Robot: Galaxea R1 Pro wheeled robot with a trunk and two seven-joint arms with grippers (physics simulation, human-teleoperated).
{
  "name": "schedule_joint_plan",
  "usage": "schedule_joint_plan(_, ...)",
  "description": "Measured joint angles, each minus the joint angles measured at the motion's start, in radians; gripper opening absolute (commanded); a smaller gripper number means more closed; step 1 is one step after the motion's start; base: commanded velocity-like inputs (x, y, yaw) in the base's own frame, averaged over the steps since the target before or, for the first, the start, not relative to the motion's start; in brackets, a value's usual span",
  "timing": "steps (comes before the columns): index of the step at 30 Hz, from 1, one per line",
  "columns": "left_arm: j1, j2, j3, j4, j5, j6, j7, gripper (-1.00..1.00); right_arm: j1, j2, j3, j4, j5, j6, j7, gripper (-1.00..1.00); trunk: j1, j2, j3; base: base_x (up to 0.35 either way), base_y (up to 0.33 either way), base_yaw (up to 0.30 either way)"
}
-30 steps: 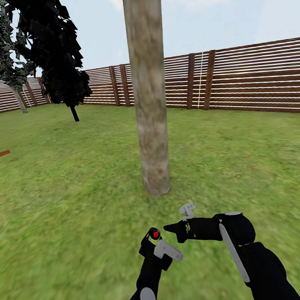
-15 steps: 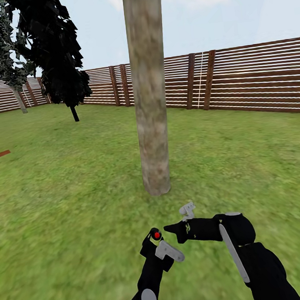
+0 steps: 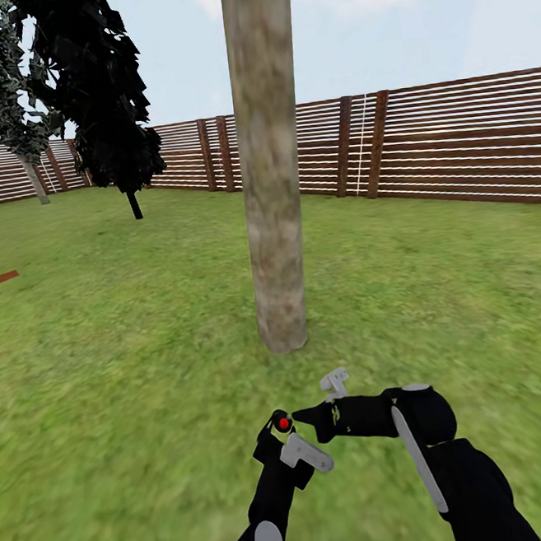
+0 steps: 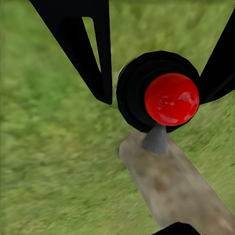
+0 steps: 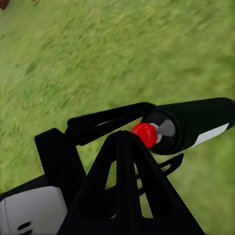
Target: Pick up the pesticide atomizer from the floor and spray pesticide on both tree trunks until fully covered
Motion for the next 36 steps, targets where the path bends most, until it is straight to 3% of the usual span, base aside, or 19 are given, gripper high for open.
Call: schedule_joint_plan(36, 0.0, -0.001, -0.007, -0.001, 0.001, -0.002, 0.002, -1.0, 0.0, 0.0, 0.004, 0.005, 0.001, 0.0, -0.008, -1.0, 0.0, 0.0, 0.0, 0.0, 0.0, 0.0)
